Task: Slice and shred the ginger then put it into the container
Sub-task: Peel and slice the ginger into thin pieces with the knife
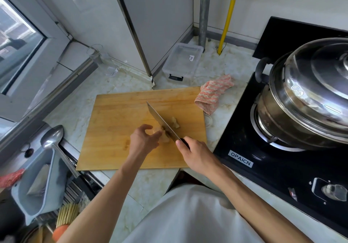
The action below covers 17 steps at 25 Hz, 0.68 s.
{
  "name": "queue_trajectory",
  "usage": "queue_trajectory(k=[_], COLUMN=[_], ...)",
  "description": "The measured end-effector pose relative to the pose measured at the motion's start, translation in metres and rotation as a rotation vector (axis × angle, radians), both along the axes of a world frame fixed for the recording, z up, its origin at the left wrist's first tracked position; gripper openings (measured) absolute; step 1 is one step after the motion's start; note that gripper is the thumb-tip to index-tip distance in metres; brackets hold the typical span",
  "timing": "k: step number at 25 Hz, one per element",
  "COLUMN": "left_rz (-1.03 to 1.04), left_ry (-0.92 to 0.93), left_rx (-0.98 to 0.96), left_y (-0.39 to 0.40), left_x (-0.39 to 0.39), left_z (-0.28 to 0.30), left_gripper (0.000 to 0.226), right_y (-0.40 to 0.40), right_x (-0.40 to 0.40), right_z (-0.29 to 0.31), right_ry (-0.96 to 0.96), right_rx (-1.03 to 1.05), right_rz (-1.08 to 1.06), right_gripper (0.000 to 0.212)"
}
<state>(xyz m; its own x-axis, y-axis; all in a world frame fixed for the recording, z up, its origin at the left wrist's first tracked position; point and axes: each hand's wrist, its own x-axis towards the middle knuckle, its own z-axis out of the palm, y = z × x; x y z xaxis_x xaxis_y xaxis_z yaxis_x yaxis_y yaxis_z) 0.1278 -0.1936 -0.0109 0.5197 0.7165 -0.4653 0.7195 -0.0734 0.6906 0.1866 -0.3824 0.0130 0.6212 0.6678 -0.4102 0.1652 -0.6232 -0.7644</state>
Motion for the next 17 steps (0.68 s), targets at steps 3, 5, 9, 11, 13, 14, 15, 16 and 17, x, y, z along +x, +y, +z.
queue_trajectory(k=[3,5,9,11,13,14,15,16,17], left_rz=[0.087,0.159,0.187,0.185,0.179,0.180,0.182,0.179,0.172], left_ry=[-0.081,-0.136,-0.176,-0.184,-0.159,-0.142,-0.128,-0.116,-0.110], left_rx=[-0.088,-0.131,-0.146,-0.134,-0.097,-0.076,-0.054,-0.029,-0.004], left_y=[-0.013,-0.014,-0.013,-0.015,-0.016,-0.017,-0.018,-0.020,-0.022], left_x=[-0.004,-0.005,-0.007,-0.007,-0.006,-0.005,-0.004,-0.004,-0.004], left_z=[-0.011,-0.018,-0.027,-0.029,-0.029,-0.028,-0.027,-0.026,-0.026], left_gripper=[0.034,0.037,0.046,0.046,0.046,0.045,0.044,0.044,0.044], right_y=[0.009,0.011,0.003,-0.001,-0.003,-0.003,-0.003,-0.003,-0.003], right_x=[0.001,0.006,0.012,0.012,0.010,0.009,0.008,0.008,0.007], right_z=[0.003,0.006,0.016,0.022,0.027,0.028,0.029,0.029,0.028], right_ry=[-0.008,-0.013,-0.017,-0.036,-0.056,-0.066,-0.075,-0.082,-0.088], right_rx=[0.000,0.000,0.015,0.005,-0.018,-0.028,-0.034,-0.037,-0.039], right_rz=[0.020,0.020,0.015,0.045,0.080,0.091,0.098,0.103,0.106], right_gripper=[0.042,0.042,0.043,0.044,0.045,0.046,0.046,0.046,0.046])
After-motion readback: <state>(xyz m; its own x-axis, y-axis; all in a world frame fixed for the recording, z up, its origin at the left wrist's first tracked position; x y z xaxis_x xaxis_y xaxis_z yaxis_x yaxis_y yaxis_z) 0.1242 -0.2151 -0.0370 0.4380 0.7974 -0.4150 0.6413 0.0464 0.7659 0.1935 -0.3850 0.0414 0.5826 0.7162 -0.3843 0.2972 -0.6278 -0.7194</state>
